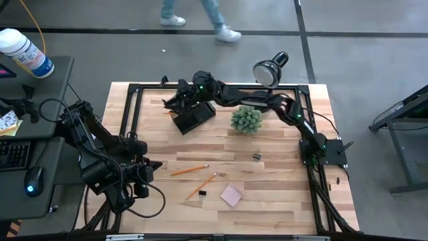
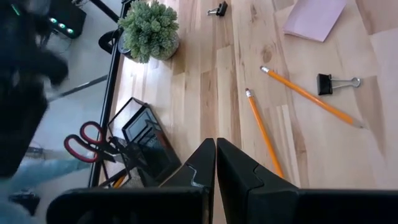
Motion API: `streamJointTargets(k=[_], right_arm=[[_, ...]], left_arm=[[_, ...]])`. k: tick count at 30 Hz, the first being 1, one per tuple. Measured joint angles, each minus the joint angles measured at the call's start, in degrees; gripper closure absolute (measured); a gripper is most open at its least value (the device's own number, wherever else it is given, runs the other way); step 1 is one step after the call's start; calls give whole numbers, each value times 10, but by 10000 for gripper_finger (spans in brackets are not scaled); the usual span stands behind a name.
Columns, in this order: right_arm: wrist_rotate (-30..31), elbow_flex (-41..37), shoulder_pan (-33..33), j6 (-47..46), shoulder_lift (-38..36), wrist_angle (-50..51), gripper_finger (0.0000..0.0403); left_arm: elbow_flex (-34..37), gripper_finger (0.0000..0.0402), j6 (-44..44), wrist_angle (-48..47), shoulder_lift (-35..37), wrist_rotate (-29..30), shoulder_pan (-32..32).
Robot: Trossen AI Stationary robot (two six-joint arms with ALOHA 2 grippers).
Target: Pick and place office supplies into organizer
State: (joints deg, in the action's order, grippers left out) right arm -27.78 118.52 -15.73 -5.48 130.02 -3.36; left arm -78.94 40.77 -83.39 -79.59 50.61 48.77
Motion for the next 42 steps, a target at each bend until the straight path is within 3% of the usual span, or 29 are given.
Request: streamJointTargets(k=[3,9,13,17,22,26,31,38,42], right_arm=[[0,0,13,56,-50,179,347],[73,0,63,127,-110,572,348],[146,-9,103,68,-117,783,355],[189,-45,135,-43,-116,873,366],[215,-129,165,-139,-122,898,378],[237,-239,182,-234,-170,882,386],[239,-402,202,-413,-291,776,393],[296,-604,222,-772,-454,568,402],[315,-658,221,-850,-484,534,400]], left_arm=[[0,396,0,-6,0,0,0],[0,396,0,-24,0,15,0],[0,396,0,-39,0,37,0],[0,396,-3,-46,0,51,0],[0,396,-3,-51,0,56,0],[0,396,-4,-52,0,56,0],[0,396,-4,-58,0,68,0],[0,396,0,-67,0,106,0],[0,396,0,-67,0,109,0]])
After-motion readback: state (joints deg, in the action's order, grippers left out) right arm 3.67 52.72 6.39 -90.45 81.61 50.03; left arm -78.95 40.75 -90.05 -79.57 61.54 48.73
